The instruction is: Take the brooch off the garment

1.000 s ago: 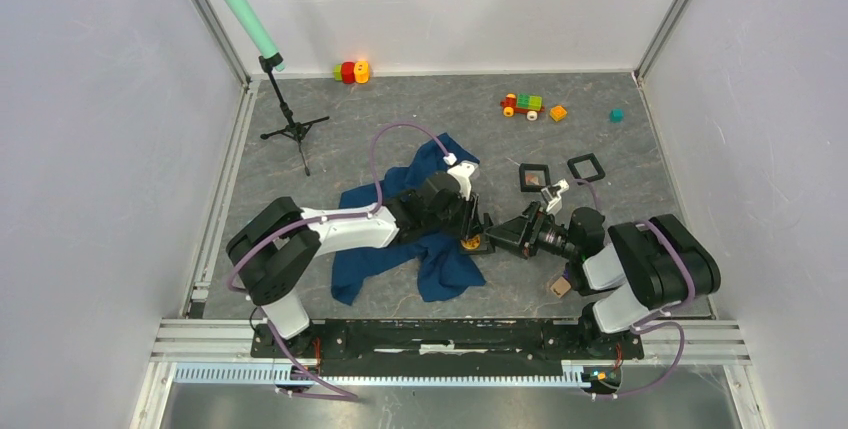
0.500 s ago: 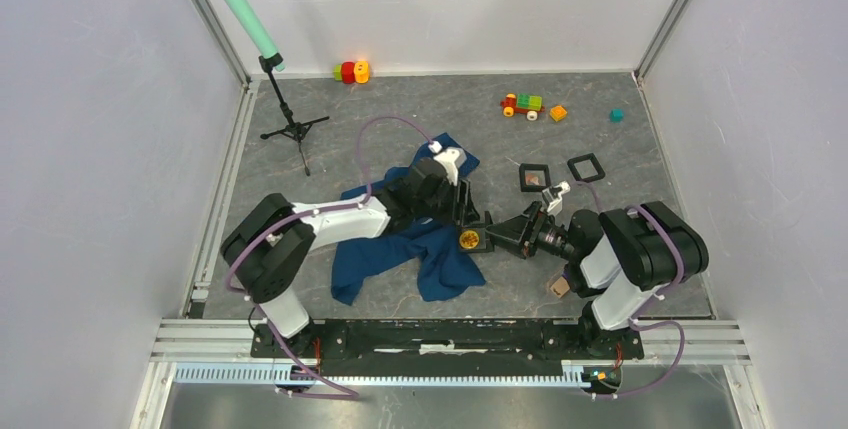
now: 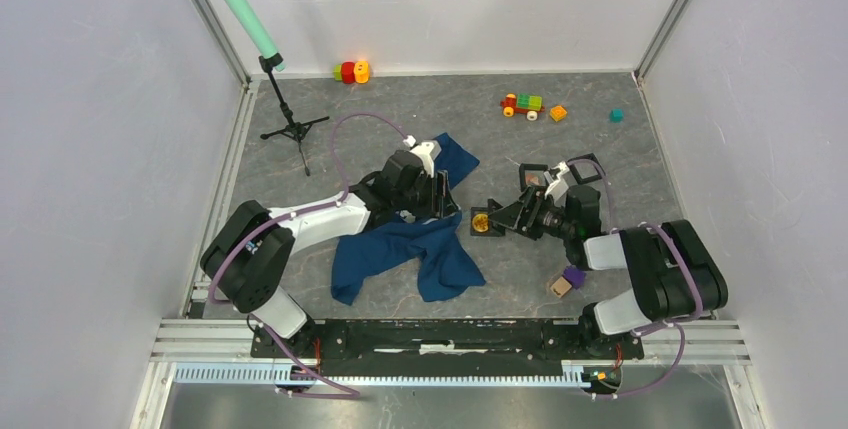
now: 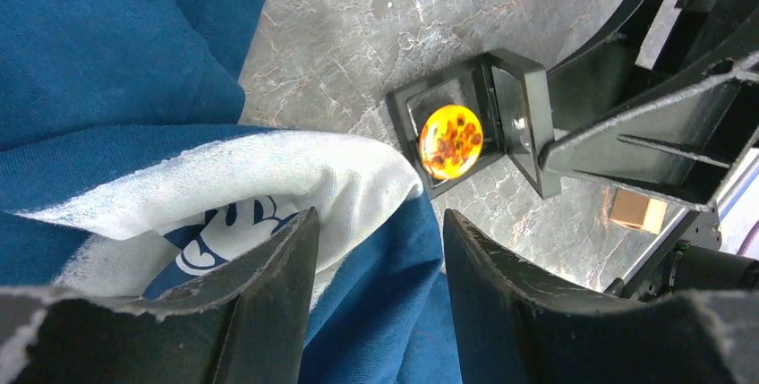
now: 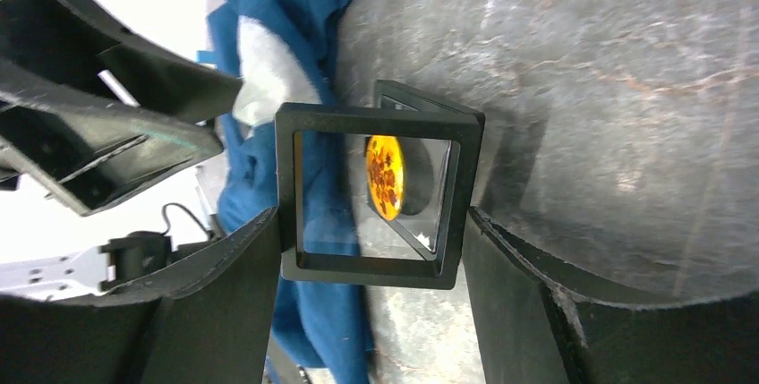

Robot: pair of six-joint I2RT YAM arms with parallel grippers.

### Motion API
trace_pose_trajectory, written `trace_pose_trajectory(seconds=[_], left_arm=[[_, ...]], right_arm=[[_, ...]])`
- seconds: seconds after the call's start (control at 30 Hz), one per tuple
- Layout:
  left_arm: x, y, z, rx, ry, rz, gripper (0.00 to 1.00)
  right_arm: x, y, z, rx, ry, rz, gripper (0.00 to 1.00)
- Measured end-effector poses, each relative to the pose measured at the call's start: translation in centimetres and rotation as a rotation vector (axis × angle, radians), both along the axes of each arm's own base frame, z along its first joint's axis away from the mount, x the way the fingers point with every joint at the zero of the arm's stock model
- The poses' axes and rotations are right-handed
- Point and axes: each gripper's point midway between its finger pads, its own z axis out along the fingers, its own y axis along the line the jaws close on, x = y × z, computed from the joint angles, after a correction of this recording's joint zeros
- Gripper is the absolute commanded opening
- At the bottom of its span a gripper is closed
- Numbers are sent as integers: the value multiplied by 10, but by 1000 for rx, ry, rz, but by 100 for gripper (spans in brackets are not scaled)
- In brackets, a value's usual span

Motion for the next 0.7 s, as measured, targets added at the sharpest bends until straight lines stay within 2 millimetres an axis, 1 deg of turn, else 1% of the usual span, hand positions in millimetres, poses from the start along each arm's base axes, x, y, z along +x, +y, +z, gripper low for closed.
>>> trace_pose_trajectory(seconds=[0.13,0.23,0.37,0.57,0.7], left_arm=[[-4,-1,-2,3,7,-23,56],[-5,-1,-5,7,13,-34,56],[-9,0,-12,16,27,-47,56],[-10,0,-13,18,27,-56,56],[-12,3,-10,29,21,-64,56]], right_arm=[[6,-8,-10,-100,3,-3,57],[10,-13,-11,-162,-9,1,58],[21,-26,-11,-275,-28,-20,59],[30,-46,-13,-458,-39,-48,65],[33,-58,-16,-576,-34,-57,67]])
